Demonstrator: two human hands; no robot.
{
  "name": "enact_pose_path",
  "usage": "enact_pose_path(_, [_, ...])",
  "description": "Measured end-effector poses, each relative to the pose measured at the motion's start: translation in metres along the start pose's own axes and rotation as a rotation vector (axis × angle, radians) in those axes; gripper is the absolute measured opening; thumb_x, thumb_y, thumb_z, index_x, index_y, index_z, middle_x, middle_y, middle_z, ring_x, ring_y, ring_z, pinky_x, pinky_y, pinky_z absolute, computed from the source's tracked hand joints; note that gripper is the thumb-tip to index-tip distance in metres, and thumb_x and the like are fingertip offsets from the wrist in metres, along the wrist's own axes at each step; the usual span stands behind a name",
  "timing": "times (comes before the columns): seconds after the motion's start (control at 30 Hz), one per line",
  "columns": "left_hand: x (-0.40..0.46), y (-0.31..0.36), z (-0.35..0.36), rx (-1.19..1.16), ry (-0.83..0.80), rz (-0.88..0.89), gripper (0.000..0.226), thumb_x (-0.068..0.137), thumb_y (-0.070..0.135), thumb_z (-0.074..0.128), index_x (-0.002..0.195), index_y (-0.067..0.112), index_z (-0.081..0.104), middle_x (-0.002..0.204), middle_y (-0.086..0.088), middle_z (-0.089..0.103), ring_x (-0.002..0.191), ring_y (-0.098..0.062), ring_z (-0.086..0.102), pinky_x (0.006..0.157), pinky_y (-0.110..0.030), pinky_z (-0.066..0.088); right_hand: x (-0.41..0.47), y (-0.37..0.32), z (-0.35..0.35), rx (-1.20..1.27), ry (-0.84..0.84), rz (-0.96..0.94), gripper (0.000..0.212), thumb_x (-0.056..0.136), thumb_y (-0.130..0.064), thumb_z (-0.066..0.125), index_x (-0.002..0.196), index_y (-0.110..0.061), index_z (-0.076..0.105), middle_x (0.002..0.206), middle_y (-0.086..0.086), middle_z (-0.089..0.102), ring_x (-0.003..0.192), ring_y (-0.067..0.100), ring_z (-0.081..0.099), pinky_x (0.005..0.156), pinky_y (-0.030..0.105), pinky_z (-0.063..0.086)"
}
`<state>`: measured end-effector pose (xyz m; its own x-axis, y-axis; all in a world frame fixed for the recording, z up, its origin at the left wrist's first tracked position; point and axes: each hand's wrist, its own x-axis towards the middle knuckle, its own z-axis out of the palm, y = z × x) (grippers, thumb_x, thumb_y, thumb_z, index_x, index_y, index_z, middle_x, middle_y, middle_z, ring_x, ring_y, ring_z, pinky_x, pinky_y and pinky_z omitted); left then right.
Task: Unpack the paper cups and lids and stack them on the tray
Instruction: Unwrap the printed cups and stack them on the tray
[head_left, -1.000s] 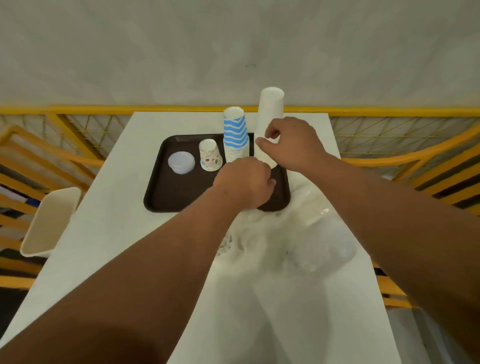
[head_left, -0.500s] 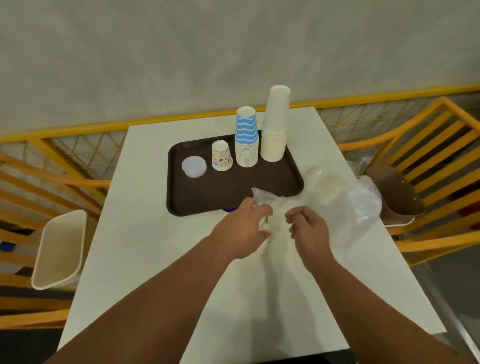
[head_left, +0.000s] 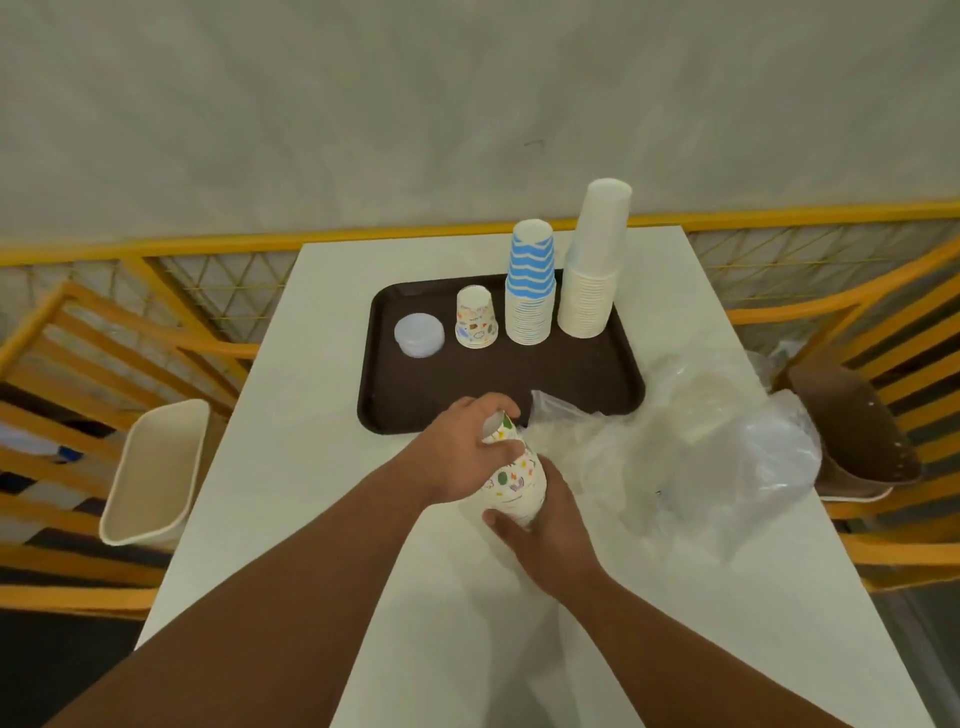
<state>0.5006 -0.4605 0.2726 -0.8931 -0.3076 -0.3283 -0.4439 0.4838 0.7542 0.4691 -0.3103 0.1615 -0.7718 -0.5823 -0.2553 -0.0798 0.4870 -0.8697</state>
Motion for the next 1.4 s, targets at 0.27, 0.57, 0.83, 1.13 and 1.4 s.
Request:
enact_pose_path(0.27, [0.036,-0.010,-0.070,-0.243,-0.077,0.027,0.066,0.088,0.012,0.069,0.142,0.037,0.040,0.131,0.005,0.051,0.114,-0.019,0.058,0.088,-0.039,0.057,0.029,-0.085,0.007,0.209,0.087,0.026,0.052,0.069,-0.042,0.084,0.111,-0.042,0.053,0.097,-0.023,0.066,0.087,-0.005,0.063,0.071,0.014,0.046])
enact_pose_path(0.57, [0.101,-0.011,-0.109,-0.396,0.174,0.112,0.037,0.079,0.034,0.079,0.109,0.030,0.057,0.108,0.007,0.070,0.095,-0.011,0.070,0.083,-0.041,0.060,0.105,-0.145,-0.002,0.329,0.126,0.108,0.042,0.071,-0.042,0.081,0.105,-0.038,0.057,0.101,-0.016,0.068,0.091,0.003,0.064,0.072,0.022,0.046])
enact_pose_path(0.83, [0.144,0.005,-0.122,-0.527,0.469,0.094,0.035,0.086,0.035,0.072,0.111,0.024,0.049,0.107,0.004,0.066,0.090,-0.006,0.067,0.078,-0.033,0.060,0.139,-0.135,-0.017,0.208,0.161,0.127,0.055,0.074,-0.041,0.080,0.121,-0.030,0.053,0.109,-0.012,0.062,0.098,0.006,0.058,0.076,0.022,0.042])
enact_pose_path(1.13, [0.198,-0.018,-0.108,0.039,0.368,0.238,0.047,0.080,0.020,0.073,0.108,0.027,0.037,0.108,-0.004,0.058,0.087,-0.019,0.058,0.065,-0.023,0.046,0.145,-0.111,-0.022,0.337,0.286,0.147,0.048,0.076,-0.035,0.081,0.114,-0.036,0.052,0.102,-0.020,0.061,0.096,0.001,0.060,0.076,0.020,0.045])
enact_pose_path(1.4, [0.213,-0.049,-0.081,0.339,0.245,0.106,0.048,0.087,0.022,0.069,0.130,0.015,0.049,0.143,-0.005,0.043,0.126,-0.025,0.048,0.099,-0.034,0.043,0.146,-0.103,-0.024,0.313,0.304,0.165,0.056,0.075,-0.040,0.079,0.122,-0.034,0.049,0.107,-0.018,0.059,0.097,0.003,0.058,0.081,0.025,0.047])
